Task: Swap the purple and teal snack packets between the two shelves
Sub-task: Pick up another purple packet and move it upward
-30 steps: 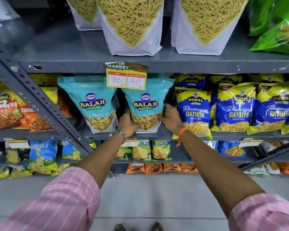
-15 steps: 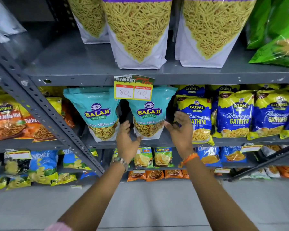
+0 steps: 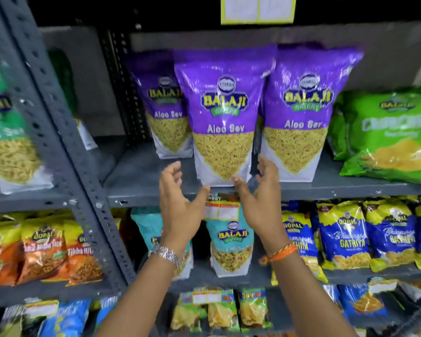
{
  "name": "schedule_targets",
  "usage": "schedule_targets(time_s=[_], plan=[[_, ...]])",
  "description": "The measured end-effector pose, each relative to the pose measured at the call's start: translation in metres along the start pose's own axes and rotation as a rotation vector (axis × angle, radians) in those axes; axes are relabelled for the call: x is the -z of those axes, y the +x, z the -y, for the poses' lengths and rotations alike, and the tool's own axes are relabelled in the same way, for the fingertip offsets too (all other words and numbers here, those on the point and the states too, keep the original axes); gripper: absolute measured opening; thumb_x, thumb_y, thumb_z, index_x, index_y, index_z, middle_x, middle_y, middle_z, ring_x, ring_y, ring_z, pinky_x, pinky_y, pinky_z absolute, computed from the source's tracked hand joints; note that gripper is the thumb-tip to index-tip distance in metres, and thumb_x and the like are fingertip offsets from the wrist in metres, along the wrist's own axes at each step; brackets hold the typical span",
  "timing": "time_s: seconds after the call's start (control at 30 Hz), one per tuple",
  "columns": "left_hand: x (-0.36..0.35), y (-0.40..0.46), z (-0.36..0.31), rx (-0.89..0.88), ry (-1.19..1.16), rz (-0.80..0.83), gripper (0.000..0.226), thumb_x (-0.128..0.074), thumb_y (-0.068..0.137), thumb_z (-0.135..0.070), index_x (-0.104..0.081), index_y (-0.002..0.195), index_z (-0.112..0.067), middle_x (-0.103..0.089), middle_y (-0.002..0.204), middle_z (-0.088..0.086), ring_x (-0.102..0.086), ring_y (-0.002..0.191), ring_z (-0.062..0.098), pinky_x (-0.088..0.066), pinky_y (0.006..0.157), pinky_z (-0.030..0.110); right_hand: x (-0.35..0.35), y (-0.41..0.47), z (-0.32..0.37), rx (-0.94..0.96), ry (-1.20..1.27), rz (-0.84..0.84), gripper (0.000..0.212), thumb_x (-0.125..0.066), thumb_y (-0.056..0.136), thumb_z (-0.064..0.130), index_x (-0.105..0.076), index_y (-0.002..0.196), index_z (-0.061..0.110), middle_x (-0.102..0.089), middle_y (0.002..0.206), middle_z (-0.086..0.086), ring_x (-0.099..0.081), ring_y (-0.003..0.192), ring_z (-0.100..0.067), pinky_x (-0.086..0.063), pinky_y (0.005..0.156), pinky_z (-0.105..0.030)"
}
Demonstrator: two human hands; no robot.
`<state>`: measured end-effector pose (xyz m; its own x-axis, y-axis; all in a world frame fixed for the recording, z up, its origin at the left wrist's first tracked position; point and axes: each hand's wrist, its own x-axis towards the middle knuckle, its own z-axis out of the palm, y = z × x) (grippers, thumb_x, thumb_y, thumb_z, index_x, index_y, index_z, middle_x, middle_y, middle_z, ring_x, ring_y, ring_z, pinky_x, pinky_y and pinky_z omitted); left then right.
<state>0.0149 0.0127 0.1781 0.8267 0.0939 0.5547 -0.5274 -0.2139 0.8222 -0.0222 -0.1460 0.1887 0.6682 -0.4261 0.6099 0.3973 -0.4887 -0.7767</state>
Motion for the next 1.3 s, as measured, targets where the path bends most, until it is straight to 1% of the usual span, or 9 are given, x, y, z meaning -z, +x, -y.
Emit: schedule_targets(time_s=[0.17, 0.3, 0.4, 0.47, 0.63, 0.77, 0.93, 1.1, 1.3], plan=[[0.001, 0.056, -0.009, 0.184, 0.048, 0.329, 0.122, -0.077, 0.054, -0.059, -0.025, 0.157, -0.02, -0.037, 0.161, -0.005, -0.037, 0.149, 0.015, -0.035, 0.124, 0.043, -0.011, 0.028, 0.006, 0.012, -0.084, 0.069, 0.066, -0.061, 0.086, 0.037, -0.038, 0.14, 0.007, -0.049, 0.14, -0.012, -0.044, 0.134, -0.028, -0.038, 0.112, -0.05], [-0.005, 0.072, -0.014, 0.165, -0.018, 0.459, 0.122, -0.087, 0.053, -0.055, -0.026, 0.154, -0.024, -0.052, 0.153, -0.007, -0.05, 0.141, 0.014, -0.042, 0.119, 0.041, -0.014, 0.042, 0.011, 0.011, -0.001, 0.12, 0.042, -0.067, 0.09, 0.016, -0.041, 0.119, 0.03, -0.054, 0.12, 0.009, -0.046, 0.111, 0.003, -0.038, 0.1, -0.026], [-0.01, 0.075, -0.011, 0.126, -0.05, 0.406, 0.11, -0.089, 0.058, -0.053, -0.037, 0.151, -0.028, -0.06, 0.146, -0.008, -0.057, 0.135, 0.014, -0.047, 0.115, 0.04, -0.014, 0.048, 0.012, 0.015, 0.029, 0.132, 0.041, -0.069, 0.089, 0.015, -0.046, 0.112, 0.04, -0.059, 0.115, 0.012, -0.055, 0.101, 0.014, -0.042, 0.094, -0.018], [-0.007, 0.075, -0.009, 0.108, -0.063, 0.37, 0.099, -0.092, 0.064, -0.043, -0.042, 0.148, -0.026, -0.064, 0.141, -0.007, -0.06, 0.131, 0.016, -0.049, 0.112, 0.041, -0.018, 0.05, 0.013, 0.014, 0.039, 0.132, 0.037, -0.071, 0.086, 0.02, -0.051, 0.11, 0.04, -0.063, 0.115, 0.013, -0.055, 0.107, 0.017, -0.044, 0.092, -0.012], [0.018, 0.079, 0.004, 0.114, -0.08, 0.289, 0.089, -0.09, 0.056, -0.047, -0.053, 0.134, -0.027, -0.072, 0.129, -0.006, -0.068, 0.122, 0.015, -0.053, 0.11, 0.048, -0.036, 0.048, 0.017, -0.079, 0.064, 0.2, 0.055, -0.079, 0.078, 0.03, -0.051, 0.124, 0.018, -0.067, 0.119, 0.001, -0.064, 0.109, -0.009, -0.051, 0.093, -0.03], [0.051, 0.086, 0.015, 0.146, -0.095, 0.226, 0.086, -0.09, 0.055, -0.04, -0.055, 0.132, -0.025, -0.074, 0.126, -0.001, -0.069, 0.12, 0.019, -0.054, 0.108, 0.052, -0.062, 0.045, 0.034, -0.113, 0.081, 0.271, 0.065, -0.083, 0.076, 0.029, -0.048, 0.128, 0.014, -0.068, 0.115, 0.004, -0.066, 0.107, -0.011, -0.053, 0.09, -0.03], [0.081, 0.088, 0.023, 0.157, -0.094, 0.191, 0.078, -0.092, 0.057, -0.037, -0.058, 0.127, -0.03, -0.075, 0.127, -0.001, -0.07, 0.121, 0.021, -0.053, 0.108, 0.056, -0.089, 0.038, 0.05, -0.119, 0.082, 0.307, 0.065, -0.082, 0.076, 0.031, -0.048, 0.127, 0.012, -0.066, 0.109, 0.006, -0.064, 0.104, -0.013, -0.047, 0.076, -0.014], [0.091, 0.087, 0.029, 0.144, -0.103, 0.189, 0.076, -0.091, 0.06, -0.041, -0.057, 0.129, -0.034, -0.074, 0.129, -0.004, -0.069, 0.123, 0.019, -0.052, 0.109, 0.055, -0.099, 0.035, 0.056, -0.133, 0.066, 0.314, 0.069, -0.083, 0.075, 0.035, -0.047, 0.128, 0.011, -0.069, 0.119, -0.002, -0.065, 0.106, -0.015, -0.05, 0.087, -0.026], [0.09, 0.084, 0.028, 0.125, -0.08, 0.179, 0.071, -0.087, 0.066, -0.037, -0.054, 0.129, -0.039, -0.073, 0.125, -0.011, -0.07, 0.116, 0.007, -0.053, 0.109, 0.05, -0.101, 0.036, 0.061, -0.156, 0.044, 0.342, 0.067, -0.081, 0.077, 0.033, -0.046, 0.128, 0.008, -0.068, 0.123, -0.007, -0.061, 0.104, -0.014, -0.047, 0.085, -0.026]])
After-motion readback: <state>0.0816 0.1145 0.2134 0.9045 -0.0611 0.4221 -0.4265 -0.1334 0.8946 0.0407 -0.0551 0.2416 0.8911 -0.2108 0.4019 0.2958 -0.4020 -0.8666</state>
